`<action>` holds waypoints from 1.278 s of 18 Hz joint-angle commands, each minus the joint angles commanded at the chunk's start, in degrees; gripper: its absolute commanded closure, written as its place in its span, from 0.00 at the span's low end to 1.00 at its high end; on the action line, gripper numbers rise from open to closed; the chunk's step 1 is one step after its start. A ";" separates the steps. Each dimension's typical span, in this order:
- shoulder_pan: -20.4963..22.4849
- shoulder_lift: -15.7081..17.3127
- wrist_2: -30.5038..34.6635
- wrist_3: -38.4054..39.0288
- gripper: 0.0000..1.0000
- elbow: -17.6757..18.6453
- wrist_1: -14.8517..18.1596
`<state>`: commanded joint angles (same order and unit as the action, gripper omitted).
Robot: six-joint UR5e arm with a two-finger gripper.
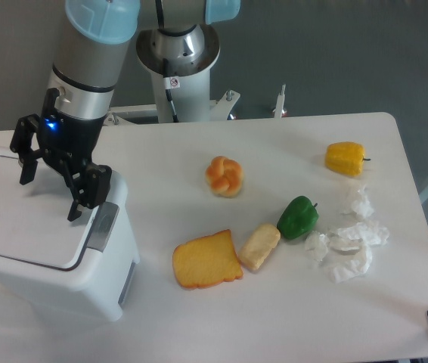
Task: Close the trash can
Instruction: 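Press the gripper down on the lid until it shuts, then hold the gripper on the closed lid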
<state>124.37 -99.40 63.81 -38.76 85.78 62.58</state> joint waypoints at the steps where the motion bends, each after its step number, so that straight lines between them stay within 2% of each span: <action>1: 0.00 -0.09 0.00 0.00 0.00 0.00 0.00; 23: 0.00 -1.14 0.44 -0.09 0.00 -0.35 0.00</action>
<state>124.37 -100.55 64.25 -38.85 85.43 62.58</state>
